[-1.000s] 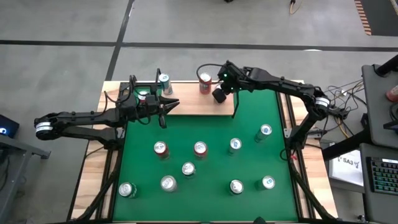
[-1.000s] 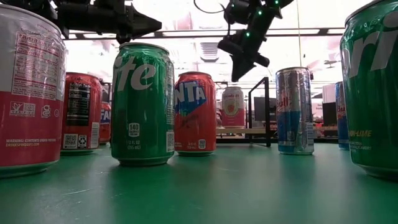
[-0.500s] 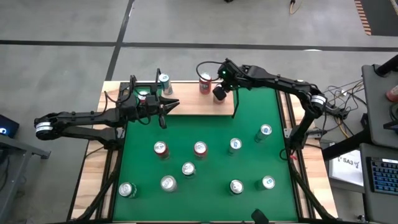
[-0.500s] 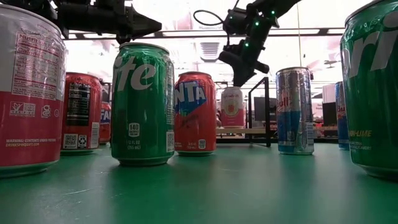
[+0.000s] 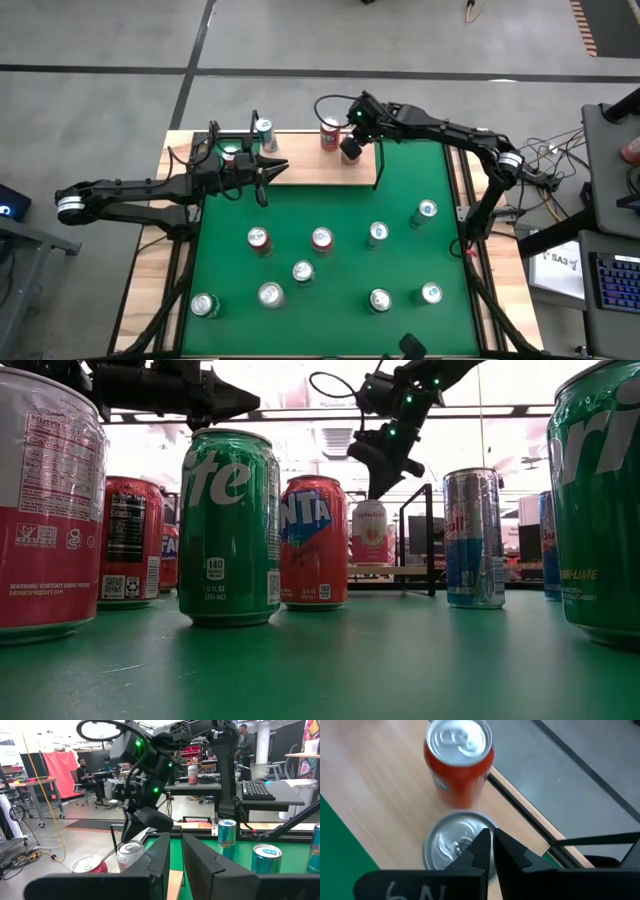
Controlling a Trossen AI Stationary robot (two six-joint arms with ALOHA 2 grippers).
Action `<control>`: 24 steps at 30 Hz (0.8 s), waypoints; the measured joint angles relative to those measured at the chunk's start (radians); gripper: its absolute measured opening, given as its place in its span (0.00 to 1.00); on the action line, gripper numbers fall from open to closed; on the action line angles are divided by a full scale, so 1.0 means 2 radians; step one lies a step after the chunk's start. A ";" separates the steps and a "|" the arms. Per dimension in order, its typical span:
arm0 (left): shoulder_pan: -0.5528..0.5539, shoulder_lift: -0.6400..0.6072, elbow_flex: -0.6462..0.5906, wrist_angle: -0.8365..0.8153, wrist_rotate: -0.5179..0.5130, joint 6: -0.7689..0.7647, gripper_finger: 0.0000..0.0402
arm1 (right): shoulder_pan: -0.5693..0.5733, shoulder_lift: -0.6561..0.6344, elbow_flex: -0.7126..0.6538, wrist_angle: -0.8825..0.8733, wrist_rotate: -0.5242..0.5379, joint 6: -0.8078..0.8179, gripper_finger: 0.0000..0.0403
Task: Pick and place cans onto a shelf
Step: Put the right pink white soda can on the shelf
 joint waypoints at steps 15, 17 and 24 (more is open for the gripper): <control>0.000 0.000 0.000 0.000 0.000 0.001 0.09 | 0.027 0.000 -0.002 0.001 -0.004 0.030 0.03; 0.000 0.000 0.000 0.000 0.000 0.001 0.09 | 0.027 0.000 -0.006 -0.001 -0.004 0.030 0.03; 0.000 0.000 0.000 -0.002 0.000 0.001 0.09 | 0.027 0.000 -0.008 0.000 -0.003 0.012 0.03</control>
